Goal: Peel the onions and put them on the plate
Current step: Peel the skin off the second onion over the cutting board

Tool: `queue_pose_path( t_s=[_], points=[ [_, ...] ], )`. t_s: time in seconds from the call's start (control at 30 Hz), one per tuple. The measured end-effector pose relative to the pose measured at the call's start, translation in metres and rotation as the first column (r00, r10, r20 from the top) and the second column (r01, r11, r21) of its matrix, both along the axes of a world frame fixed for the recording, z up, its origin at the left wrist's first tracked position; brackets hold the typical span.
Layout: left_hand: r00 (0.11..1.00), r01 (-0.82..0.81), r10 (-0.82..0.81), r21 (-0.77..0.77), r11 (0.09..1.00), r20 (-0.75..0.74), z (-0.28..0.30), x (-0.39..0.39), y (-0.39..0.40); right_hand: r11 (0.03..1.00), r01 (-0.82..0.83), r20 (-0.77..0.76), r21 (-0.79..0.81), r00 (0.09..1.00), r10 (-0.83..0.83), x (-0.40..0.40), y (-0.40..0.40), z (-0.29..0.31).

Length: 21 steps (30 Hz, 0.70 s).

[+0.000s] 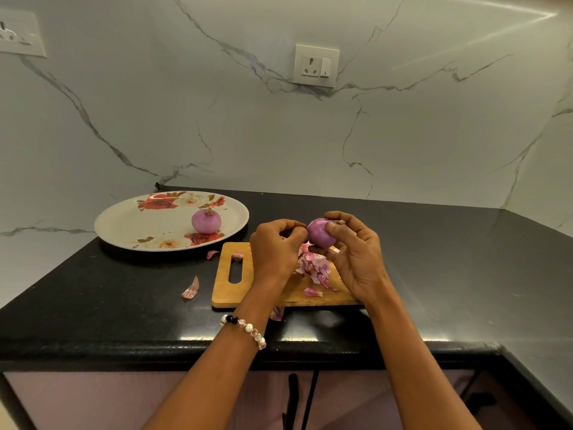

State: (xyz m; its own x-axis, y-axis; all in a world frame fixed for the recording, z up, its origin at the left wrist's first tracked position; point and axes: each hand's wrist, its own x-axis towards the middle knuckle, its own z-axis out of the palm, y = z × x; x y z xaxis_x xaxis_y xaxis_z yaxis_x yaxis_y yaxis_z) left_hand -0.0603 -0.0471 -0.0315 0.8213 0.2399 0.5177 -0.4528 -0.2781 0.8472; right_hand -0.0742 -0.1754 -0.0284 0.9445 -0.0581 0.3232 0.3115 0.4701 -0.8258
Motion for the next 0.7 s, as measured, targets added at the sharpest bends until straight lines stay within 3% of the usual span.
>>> queue_pose_path(
  t_s=[0.2,0.53,0.7],
  points=[
    [0.995,0.083,-0.09,-0.186,0.979,-0.032,0.0011,0.0008,-0.0018,0.991,-0.061,0.02,0.119,0.998,0.059,-0.0004,-0.0025,0.0035],
    [0.983,0.184,-0.185,-0.105,0.977,-0.006,0.0006,-0.0005,-0.006,0.966,-0.061,-0.068,0.253,0.994,0.08,0.0045,-0.0085,-0.0003],
    [0.976,0.212,-0.216,-0.102,0.972,-0.027,0.0001,-0.0001,-0.007,0.97,0.053,-0.081,0.238,0.996,-0.034,0.002,-0.0052,0.0025]
  ],
)
